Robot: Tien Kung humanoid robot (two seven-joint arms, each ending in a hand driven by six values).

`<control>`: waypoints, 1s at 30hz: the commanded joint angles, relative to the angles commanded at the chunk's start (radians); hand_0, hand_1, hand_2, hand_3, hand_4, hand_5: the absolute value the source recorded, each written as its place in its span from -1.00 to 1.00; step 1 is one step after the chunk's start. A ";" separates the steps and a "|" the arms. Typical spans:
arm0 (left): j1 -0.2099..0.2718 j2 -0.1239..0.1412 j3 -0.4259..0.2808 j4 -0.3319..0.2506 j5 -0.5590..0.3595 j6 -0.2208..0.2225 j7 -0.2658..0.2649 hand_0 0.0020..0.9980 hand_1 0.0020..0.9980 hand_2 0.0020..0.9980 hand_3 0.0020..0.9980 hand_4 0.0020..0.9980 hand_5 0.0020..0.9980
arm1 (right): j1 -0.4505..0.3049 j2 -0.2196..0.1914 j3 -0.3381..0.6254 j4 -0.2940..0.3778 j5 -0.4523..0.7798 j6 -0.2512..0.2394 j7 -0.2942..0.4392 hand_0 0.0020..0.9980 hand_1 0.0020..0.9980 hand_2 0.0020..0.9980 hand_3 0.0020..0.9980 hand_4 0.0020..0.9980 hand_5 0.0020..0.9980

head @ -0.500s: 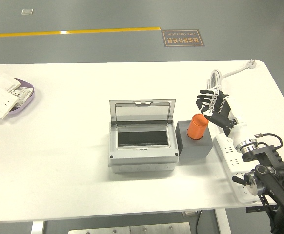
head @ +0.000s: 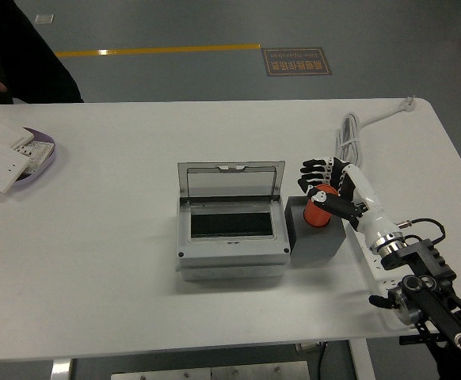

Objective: Pick up the cylinder from the cube,place it in the box,flap close box

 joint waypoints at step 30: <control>-0.009 -0.004 0.003 0.000 0.013 -0.005 -0.010 0.22 0.30 0.22 0.34 0.36 -0.80 | -0.028 -0.018 -0.020 -0.014 -0.016 0.003 0.002 0.16 0.20 0.09 0.15 0.44 -0.61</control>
